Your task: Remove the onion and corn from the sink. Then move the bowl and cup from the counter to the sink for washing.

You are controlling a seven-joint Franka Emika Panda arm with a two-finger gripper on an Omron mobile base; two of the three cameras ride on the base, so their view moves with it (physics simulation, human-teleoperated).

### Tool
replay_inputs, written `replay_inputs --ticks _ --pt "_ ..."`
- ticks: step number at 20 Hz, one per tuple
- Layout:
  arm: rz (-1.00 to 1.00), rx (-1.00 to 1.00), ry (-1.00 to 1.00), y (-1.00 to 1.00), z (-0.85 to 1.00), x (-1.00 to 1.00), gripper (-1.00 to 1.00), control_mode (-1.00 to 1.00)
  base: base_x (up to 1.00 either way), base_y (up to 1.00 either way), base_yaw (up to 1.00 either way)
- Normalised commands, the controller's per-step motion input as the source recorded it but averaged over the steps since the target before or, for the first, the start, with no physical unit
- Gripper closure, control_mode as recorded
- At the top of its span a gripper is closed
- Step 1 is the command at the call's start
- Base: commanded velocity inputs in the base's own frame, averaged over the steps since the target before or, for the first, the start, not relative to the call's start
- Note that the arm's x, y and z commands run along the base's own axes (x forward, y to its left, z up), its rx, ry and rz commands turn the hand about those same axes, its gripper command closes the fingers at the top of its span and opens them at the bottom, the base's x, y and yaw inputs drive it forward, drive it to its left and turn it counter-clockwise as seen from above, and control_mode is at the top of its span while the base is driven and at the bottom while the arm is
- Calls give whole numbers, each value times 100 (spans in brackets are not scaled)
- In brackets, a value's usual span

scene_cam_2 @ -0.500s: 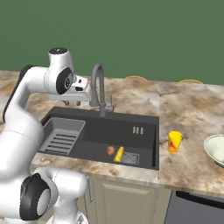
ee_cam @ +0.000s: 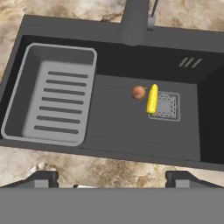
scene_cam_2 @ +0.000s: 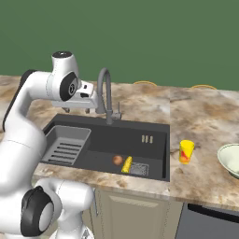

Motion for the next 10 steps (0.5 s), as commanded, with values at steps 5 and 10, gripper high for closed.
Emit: replay_inputs --ticks 5,10 --pt "0 5 -1 -8 -1 -9 -100 -100 0 0 0" --pt "0 8 -4 -12 0 -15 -100 -100 0 0 0"
